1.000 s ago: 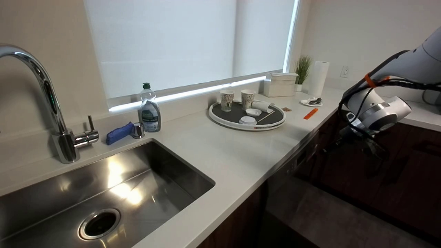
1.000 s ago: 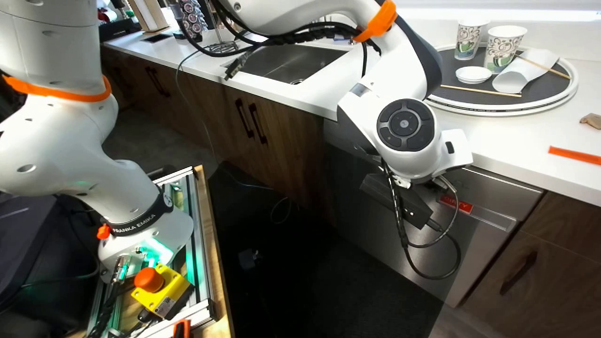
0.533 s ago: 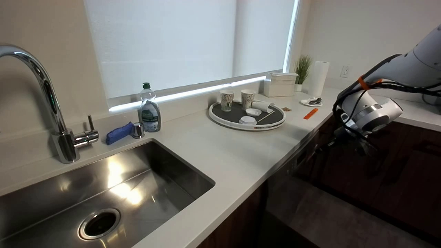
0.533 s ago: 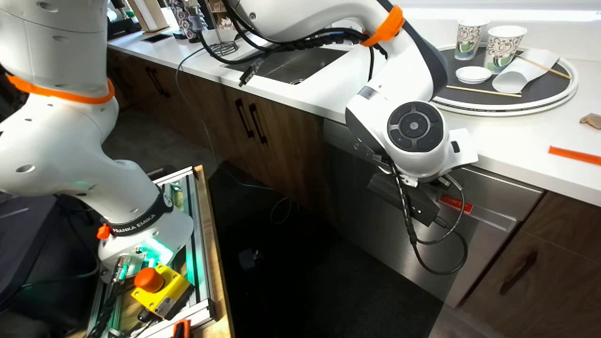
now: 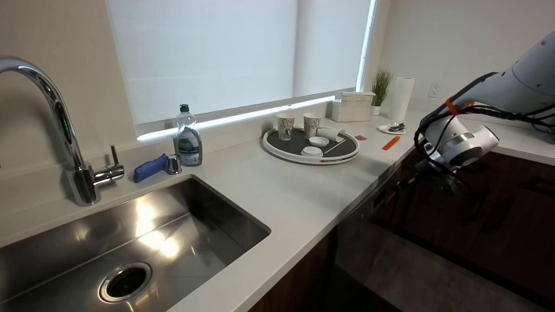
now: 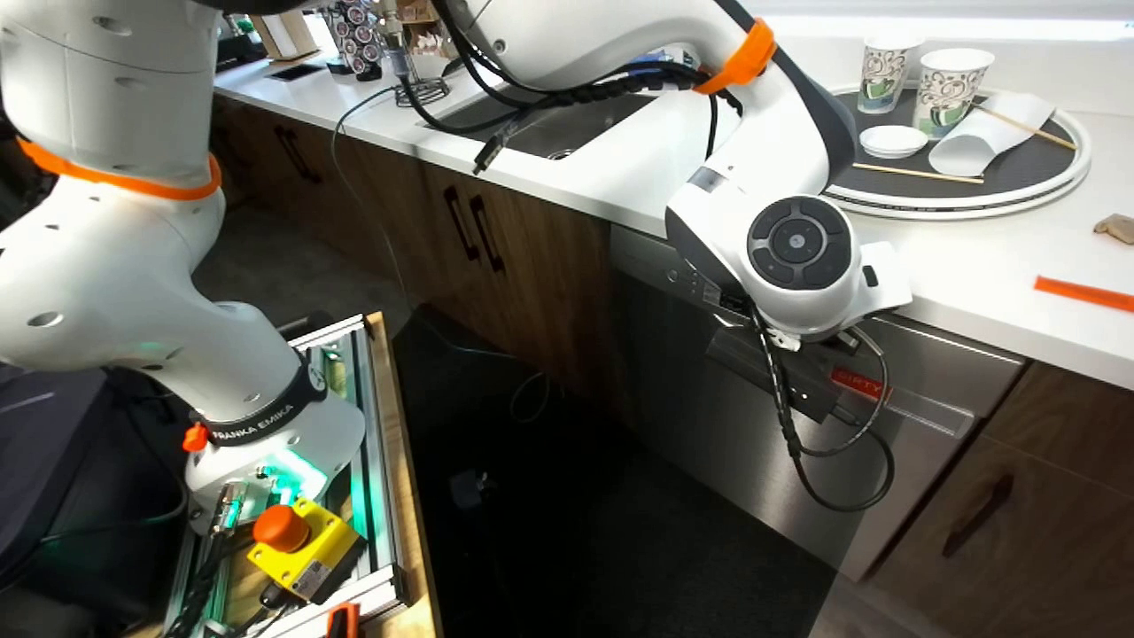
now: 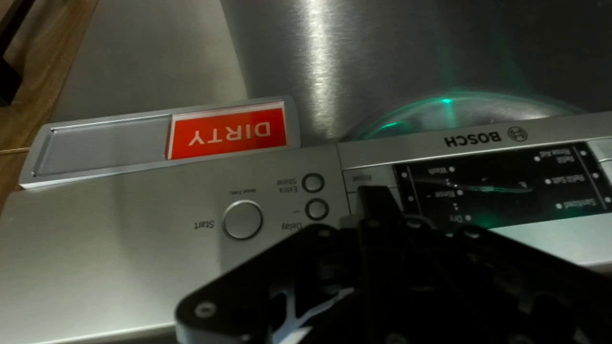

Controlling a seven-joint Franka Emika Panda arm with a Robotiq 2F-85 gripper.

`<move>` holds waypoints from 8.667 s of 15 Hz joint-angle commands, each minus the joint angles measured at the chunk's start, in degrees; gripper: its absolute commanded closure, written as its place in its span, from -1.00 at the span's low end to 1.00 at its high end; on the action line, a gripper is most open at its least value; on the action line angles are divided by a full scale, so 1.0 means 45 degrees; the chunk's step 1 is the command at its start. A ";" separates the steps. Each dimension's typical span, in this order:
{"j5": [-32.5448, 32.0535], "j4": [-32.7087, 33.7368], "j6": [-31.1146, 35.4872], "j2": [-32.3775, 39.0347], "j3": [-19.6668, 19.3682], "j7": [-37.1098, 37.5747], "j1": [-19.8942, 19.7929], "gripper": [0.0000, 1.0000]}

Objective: Press a button on the right side of the dish washing machine

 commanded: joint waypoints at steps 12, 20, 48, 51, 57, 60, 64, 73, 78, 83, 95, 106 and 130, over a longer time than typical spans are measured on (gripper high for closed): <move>0.0525 0.1097 0.0028 0.0799 0.0837 -0.0128 -0.0534 1.00; 0.1327 0.1087 -0.0034 0.0684 0.1079 -0.0278 -0.0822 1.00; -0.1183 0.0076 0.0495 0.0033 -0.0071 0.1974 -0.0475 1.00; -0.1299 0.0321 0.0235 0.0055 -0.0008 0.2042 -0.0558 1.00; -0.1356 0.0764 0.0097 0.0205 0.0190 0.2271 -0.0633 1.00; -0.1362 0.0892 0.0079 0.0261 0.0263 0.2411 -0.0630 1.00; -0.1362 0.1022 0.0036 0.0351 0.0346 0.2530 -0.0662 1.00; -0.1408 0.1107 0.0009 0.0573 0.0467 0.2734 -0.0726 1.00; -0.1429 0.1218 -0.0006 0.0726 0.0514 0.2810 -0.0767 1.00; -0.1375 0.1580 -0.0058 0.0926 0.0636 0.2857 -0.0850 1.00; -0.1425 0.1827 -0.0120 0.1205 0.0790 0.3437 -0.0871 1.00; -0.0636 0.2091 -0.0205 0.1382 0.1318 0.3578 -0.1325 1.00; 0.1952 0.2454 -0.1451 0.1611 0.1210 0.4210 -0.1390 1.00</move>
